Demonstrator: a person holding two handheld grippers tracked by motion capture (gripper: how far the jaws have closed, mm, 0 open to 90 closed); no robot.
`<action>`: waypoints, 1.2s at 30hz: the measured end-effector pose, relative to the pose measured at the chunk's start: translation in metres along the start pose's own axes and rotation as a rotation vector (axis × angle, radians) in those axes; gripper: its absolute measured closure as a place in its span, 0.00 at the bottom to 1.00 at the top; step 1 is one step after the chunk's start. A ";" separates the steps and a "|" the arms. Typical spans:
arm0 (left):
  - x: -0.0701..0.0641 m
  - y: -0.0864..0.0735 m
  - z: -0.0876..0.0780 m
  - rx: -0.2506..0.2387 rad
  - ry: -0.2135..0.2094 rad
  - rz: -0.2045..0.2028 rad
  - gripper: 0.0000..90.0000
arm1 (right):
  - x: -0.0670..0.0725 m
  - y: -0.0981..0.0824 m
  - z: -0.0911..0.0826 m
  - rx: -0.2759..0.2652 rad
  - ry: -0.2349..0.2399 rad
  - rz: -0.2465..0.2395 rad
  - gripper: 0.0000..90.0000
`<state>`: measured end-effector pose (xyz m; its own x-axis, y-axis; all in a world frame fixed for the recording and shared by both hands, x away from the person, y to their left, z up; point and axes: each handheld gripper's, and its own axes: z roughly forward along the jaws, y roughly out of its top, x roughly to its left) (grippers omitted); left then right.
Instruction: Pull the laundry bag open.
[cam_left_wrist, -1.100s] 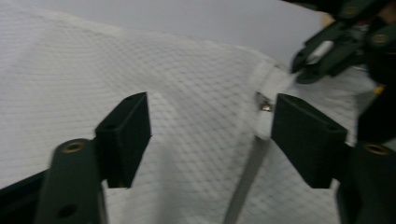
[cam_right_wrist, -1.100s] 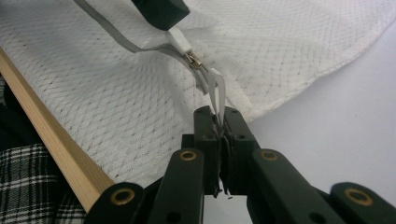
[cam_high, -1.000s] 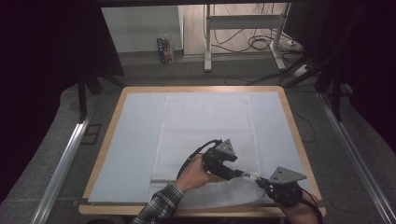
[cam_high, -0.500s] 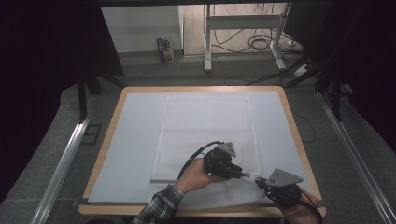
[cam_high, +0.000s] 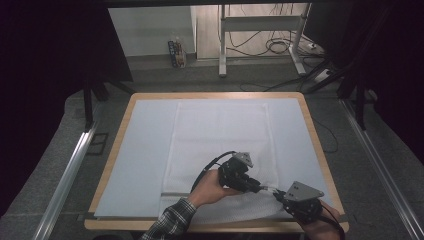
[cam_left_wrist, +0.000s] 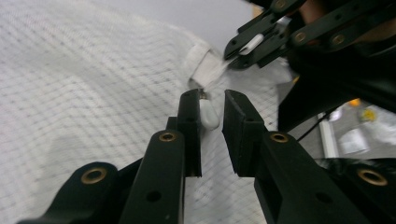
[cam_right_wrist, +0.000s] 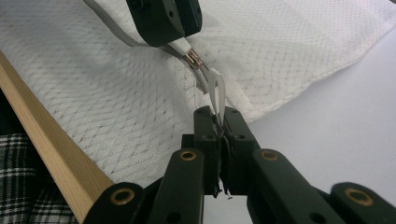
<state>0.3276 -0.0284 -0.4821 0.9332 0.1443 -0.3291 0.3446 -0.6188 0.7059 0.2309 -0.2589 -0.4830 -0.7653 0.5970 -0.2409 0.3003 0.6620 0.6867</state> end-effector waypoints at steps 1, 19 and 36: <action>0.000 0.000 0.000 0.002 -0.009 -0.003 0.86 | 0.000 0.000 0.000 0.001 0.000 -0.001 0.94; 0.005 -0.003 0.004 0.042 -0.029 -0.098 0.91 | 0.001 0.001 0.000 0.000 -0.014 -0.016 0.94; 0.003 -0.004 0.007 0.029 -0.009 -0.129 0.94 | 0.002 0.001 -0.001 -0.007 -0.020 -0.016 0.94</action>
<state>0.3282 -0.0307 -0.4901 0.8804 0.2176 -0.4213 0.4584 -0.6178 0.6389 0.2298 -0.2574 -0.4822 -0.7583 0.5955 -0.2653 0.2841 0.6681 0.6878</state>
